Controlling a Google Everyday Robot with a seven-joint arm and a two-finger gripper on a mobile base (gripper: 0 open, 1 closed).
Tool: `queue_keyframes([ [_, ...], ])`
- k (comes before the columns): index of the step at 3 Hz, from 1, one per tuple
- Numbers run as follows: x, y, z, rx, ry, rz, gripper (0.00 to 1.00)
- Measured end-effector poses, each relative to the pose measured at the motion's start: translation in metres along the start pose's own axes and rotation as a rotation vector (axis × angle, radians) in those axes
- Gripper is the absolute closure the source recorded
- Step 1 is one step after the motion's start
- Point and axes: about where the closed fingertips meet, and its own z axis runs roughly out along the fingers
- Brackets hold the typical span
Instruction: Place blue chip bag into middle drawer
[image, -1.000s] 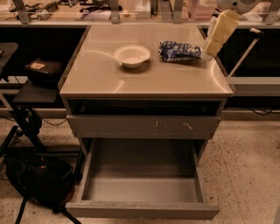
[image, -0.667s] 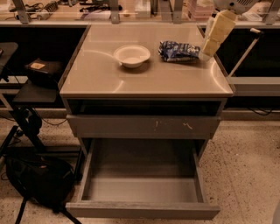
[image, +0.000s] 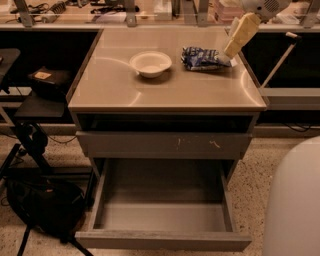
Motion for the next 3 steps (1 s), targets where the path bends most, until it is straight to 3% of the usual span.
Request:
queue_keyframes([
  [1, 0.008, -0.037, 0.01, 0.074, -0.06, 0.045, 0.0],
  [2, 0.0, -0.08, -0.004, 0.232, 0.003, 0.086, 0.0],
  [3, 0.007, -0.083, -0.007, 0.25, 0.037, 0.094, 0.0],
])
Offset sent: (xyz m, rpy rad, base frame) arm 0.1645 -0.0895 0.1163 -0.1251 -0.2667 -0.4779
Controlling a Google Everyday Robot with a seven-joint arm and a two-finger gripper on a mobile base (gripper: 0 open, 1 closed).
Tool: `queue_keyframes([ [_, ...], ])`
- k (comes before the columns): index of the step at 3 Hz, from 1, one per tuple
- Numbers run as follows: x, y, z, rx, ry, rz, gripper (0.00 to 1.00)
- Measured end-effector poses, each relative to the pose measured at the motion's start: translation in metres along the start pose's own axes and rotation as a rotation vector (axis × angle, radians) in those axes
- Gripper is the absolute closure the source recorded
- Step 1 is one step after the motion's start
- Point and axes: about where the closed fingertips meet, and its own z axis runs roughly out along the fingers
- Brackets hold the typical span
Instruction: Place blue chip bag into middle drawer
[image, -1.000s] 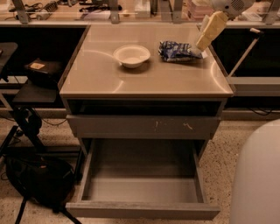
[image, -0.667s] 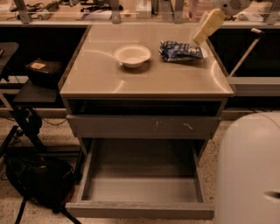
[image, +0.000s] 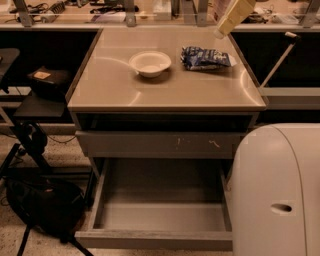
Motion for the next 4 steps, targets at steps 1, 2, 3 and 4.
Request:
queue_keyframes([
  [1, -0.001, 0.0, 0.001, -0.001, -0.002, 0.0, 0.0],
  [2, 0.026, -0.022, 0.016, 0.074, 0.073, 0.062, 0.0],
  [3, 0.065, -0.053, 0.029, 0.196, 0.198, 0.129, 0.0],
  [4, 0.098, -0.073, 0.03, 0.288, 0.307, 0.173, 0.0],
])
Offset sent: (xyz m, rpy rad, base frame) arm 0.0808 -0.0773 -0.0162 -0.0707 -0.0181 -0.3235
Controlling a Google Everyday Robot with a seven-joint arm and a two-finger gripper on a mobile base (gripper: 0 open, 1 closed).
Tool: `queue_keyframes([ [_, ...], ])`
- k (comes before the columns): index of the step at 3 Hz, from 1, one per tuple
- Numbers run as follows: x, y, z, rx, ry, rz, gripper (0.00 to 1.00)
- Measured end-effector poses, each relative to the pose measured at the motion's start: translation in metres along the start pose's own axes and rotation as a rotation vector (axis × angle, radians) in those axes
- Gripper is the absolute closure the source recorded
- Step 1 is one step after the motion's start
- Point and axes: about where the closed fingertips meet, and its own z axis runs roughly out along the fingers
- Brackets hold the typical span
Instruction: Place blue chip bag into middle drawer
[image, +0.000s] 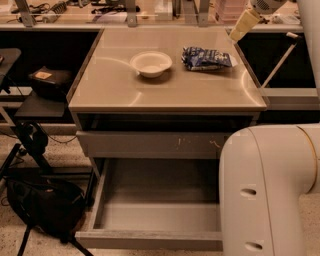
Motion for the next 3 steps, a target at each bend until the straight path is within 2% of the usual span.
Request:
queue_keyframes([
  [1, 0.028, 0.015, 0.02, -0.07, 0.006, 0.019, 0.0],
  [2, 0.022, 0.085, 0.059, -0.323, -0.142, 0.016, 0.0],
  [3, -0.019, 0.144, 0.079, -0.53, -0.366, 0.016, 0.0],
])
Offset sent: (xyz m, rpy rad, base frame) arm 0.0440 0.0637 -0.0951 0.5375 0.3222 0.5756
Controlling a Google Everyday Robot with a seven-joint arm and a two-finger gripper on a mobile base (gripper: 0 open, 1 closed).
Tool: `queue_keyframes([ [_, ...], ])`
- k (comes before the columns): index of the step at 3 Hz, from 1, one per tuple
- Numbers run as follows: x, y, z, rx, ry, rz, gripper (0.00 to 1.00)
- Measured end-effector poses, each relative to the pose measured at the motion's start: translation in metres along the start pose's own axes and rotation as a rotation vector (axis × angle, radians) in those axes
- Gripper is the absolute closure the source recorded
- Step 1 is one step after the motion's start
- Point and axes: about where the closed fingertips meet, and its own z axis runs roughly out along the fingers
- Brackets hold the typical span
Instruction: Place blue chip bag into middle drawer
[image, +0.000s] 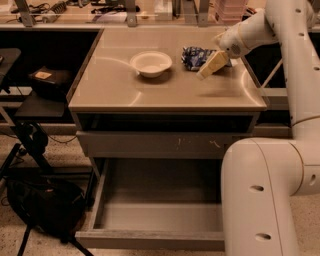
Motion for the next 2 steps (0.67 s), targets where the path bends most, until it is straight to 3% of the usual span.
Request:
queue_keyframes([
  [1, -0.009, 0.005, 0.006, -0.025, -0.04, 0.006, 0.0],
  [2, -0.009, -0.011, 0.012, 0.043, 0.01, 0.004, 0.0],
])
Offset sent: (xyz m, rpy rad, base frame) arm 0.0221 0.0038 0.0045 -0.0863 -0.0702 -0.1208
